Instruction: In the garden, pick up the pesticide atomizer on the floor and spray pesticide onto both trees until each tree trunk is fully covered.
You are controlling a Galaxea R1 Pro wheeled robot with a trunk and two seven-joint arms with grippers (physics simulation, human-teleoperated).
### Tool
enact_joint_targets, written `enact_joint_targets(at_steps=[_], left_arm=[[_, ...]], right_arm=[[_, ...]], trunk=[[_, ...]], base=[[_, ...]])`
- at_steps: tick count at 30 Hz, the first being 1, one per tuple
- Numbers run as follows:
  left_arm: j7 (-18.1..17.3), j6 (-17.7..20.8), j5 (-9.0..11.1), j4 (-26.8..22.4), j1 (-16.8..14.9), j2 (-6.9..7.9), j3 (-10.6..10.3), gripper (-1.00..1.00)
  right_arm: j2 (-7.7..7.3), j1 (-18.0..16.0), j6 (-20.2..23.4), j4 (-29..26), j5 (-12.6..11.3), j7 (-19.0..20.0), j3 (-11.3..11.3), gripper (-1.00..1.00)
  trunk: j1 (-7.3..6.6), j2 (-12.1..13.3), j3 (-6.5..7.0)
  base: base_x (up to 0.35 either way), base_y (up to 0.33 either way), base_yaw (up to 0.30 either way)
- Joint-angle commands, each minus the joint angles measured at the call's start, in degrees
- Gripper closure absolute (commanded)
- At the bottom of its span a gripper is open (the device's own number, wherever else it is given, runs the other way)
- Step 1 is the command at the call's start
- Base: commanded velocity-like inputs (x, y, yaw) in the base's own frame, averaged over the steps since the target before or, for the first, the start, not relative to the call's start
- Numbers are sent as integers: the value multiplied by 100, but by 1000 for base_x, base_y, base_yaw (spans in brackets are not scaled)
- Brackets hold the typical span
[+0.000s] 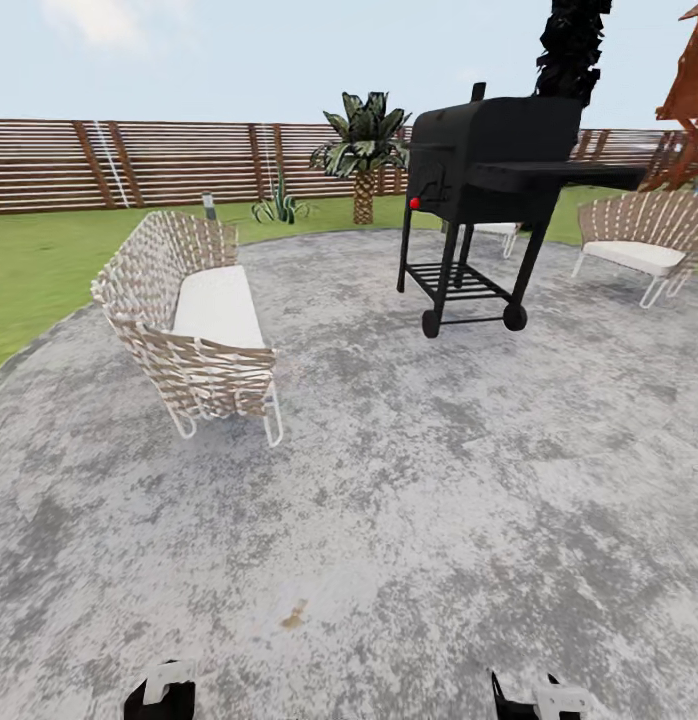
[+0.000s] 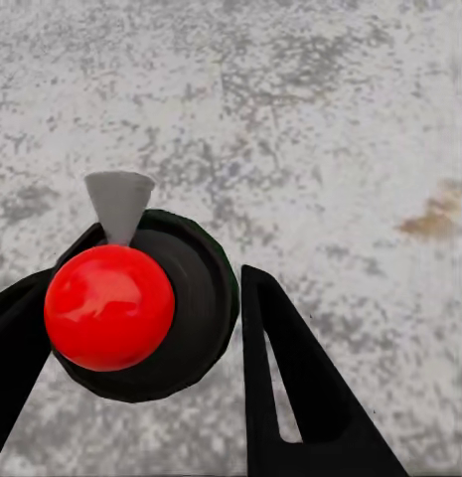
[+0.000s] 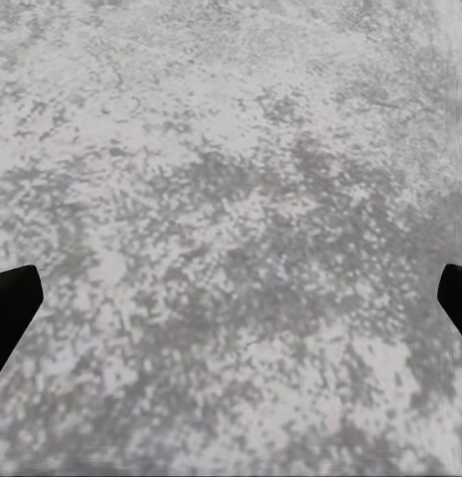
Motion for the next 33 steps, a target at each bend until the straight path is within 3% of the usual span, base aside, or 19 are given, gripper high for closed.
enact_joint_targets(at_steps=[1, 13, 33], left_arm=[[3, -18, 3, 1, -1, 0, 7, 100], [3, -18, 17, 5, -1, 0, 13, 100], [7, -18, 21, 5, -1, 0, 25, 100]], right_arm=[[2, -4, -15, 7, 18, -10, -12, -100], [2, -4, -15, 7, 16, -12, -12, -100], [2, -4, -15, -23, 7, -18, -40, -100]], trunk=[[-3, -2, -1], [-3, -2, 38], [-3, -2, 86]], base=[[-164, -256, -300], [-194, -220, -300], [-13, -11, -298]])
